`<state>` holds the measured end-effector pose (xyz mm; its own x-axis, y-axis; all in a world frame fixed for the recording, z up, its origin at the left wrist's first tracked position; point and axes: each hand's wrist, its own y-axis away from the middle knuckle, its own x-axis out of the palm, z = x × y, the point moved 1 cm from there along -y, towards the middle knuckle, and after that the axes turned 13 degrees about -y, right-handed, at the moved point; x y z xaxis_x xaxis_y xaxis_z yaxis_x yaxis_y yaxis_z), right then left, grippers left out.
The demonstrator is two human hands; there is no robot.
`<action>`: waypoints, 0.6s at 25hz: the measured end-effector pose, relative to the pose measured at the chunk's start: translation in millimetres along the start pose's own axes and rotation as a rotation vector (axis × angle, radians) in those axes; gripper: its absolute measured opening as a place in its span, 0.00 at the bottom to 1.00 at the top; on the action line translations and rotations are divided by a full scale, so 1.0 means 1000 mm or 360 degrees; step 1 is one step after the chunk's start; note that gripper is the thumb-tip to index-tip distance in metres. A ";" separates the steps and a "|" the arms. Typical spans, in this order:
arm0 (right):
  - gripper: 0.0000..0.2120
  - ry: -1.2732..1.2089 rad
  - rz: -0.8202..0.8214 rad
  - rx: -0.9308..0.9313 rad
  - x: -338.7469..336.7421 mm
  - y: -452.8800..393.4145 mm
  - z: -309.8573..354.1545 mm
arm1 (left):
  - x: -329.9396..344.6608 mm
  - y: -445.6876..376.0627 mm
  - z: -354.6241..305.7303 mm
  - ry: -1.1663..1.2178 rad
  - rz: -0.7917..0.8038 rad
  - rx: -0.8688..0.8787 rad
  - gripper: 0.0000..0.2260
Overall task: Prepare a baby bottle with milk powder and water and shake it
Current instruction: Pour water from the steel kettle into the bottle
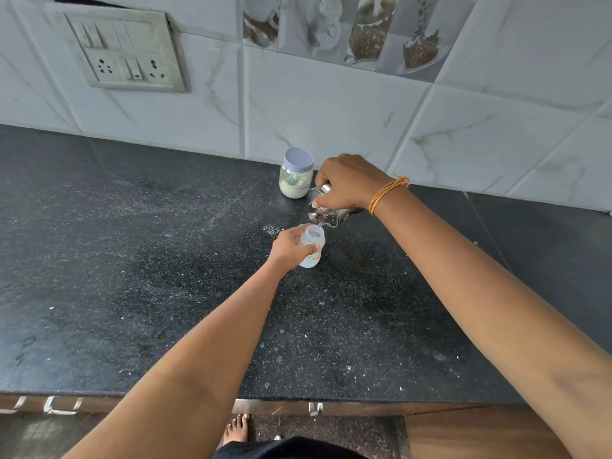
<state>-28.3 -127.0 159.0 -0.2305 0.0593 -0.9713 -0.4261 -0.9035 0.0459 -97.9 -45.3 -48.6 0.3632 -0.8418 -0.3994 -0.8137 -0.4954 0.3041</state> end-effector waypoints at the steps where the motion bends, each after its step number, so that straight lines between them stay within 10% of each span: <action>1: 0.15 0.0020 -0.0013 -0.0005 0.001 0.000 0.001 | 0.000 0.000 0.000 -0.0005 -0.0003 -0.0001 0.28; 15: 0.19 0.0078 -0.0021 -0.0033 0.004 -0.004 0.000 | -0.001 0.004 -0.003 0.0019 -0.0011 0.0040 0.27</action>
<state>-27.3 -123.4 155.0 -0.1813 0.0509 -0.9821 -0.4103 -0.9115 0.0285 -100.4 -47.0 -43.8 0.3739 -0.8409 -0.3911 -0.8223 -0.4957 0.2795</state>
